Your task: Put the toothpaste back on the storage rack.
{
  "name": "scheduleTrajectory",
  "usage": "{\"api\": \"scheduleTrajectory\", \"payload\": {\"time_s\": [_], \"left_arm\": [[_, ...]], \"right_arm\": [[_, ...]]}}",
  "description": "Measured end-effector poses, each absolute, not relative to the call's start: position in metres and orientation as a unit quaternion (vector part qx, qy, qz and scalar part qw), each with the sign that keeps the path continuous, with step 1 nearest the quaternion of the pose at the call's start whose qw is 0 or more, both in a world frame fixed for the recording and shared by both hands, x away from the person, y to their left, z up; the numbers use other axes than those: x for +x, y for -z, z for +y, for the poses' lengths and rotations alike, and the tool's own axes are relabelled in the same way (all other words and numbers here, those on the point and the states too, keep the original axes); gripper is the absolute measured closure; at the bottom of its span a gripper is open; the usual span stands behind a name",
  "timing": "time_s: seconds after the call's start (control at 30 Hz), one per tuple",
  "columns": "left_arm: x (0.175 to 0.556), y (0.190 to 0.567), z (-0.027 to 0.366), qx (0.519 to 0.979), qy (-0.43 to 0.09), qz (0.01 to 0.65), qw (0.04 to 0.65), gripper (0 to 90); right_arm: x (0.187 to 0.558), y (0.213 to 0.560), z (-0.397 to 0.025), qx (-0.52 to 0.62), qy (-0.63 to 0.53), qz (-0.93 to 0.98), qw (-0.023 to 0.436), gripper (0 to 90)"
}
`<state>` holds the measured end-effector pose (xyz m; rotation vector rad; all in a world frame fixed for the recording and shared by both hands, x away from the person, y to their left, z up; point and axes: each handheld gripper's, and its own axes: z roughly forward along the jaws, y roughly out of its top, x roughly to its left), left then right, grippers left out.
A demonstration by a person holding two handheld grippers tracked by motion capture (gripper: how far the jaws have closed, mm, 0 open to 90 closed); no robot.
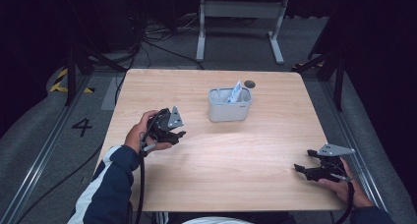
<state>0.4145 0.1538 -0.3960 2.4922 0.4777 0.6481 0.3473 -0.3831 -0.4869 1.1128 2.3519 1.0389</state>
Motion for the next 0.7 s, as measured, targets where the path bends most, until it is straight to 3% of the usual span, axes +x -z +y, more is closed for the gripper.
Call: {"api": "scheduleTrajectory", "payload": {"time_s": [0.7], "left_arm": [[0.388,0.416,0.188,0.931,-0.233,0.202,0.193,21.5]], "right_arm": [[0.347,0.487,-0.383,0.392,-0.365,0.827,0.169,15.7]]}}
